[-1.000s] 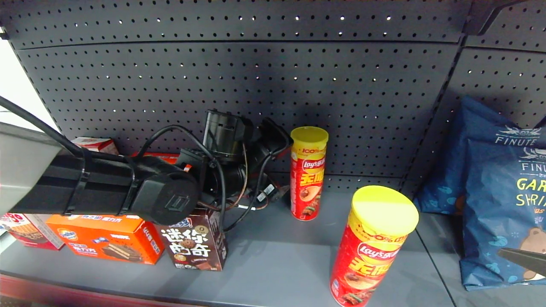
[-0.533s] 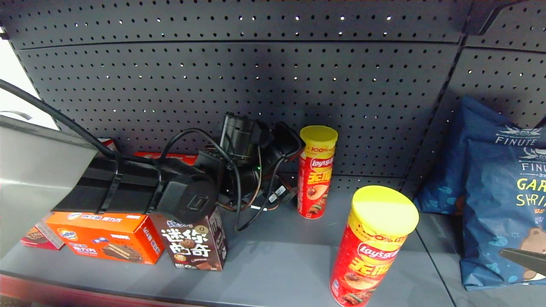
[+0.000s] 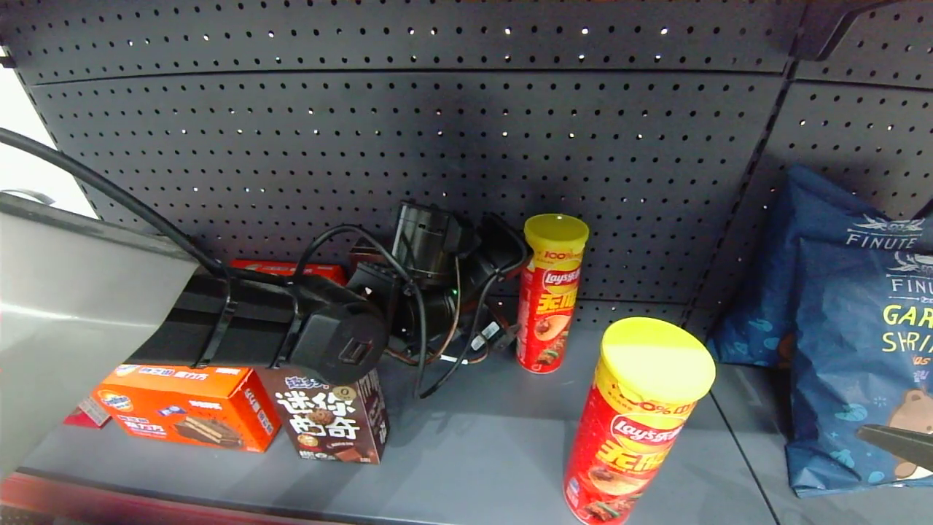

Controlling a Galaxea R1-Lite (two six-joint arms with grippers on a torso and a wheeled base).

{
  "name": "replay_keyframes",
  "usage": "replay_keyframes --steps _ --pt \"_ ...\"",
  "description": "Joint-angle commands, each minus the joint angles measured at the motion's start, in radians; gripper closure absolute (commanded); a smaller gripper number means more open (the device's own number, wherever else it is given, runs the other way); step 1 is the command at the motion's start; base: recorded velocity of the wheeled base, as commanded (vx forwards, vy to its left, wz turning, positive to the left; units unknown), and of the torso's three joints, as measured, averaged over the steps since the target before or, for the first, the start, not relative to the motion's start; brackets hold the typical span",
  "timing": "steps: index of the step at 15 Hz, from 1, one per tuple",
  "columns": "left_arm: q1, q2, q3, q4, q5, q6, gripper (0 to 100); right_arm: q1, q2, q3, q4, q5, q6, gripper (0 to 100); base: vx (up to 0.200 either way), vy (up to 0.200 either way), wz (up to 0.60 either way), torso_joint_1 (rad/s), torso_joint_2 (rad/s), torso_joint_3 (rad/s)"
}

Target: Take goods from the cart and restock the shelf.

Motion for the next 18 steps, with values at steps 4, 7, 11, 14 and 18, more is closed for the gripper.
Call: replay_keyframes --steps 4,7,11,14,18 --pt "-0.01 -0.02 0.003 -0.002 0.01 0.0 0 0.002 -0.009 -0.001 0.001 0.002 0.0 0 0.0 0.0 0.0 0.0 0.0 0.0" --pt "-0.007 -0.086 0.009 0.0 0.016 -0.011 0 0.005 0.014 -0.011 -0.001 0.004 0.0 0 0.0 0.0 0.0 0.0 0.0 0.0" --pt "0.001 -0.158 0.014 0.008 0.016 -0.011 0 0.007 0.048 -0.015 -0.002 0.005 0.0 0 0.0 0.0 0.0 0.0 0.0 0.0" --pt "0.007 -0.202 0.011 0.009 0.022 -0.017 0 0.008 0.049 -0.006 -0.002 0.007 0.0 0 0.0 0.0 0.0 0.0 0.0 0.0" --pt "0.052 -0.334 0.036 0.035 0.034 -0.032 0 0.005 0.068 0.0 -0.001 0.004 0.0 0 0.0 0.0 0.0 0.0 0.0 0.0"
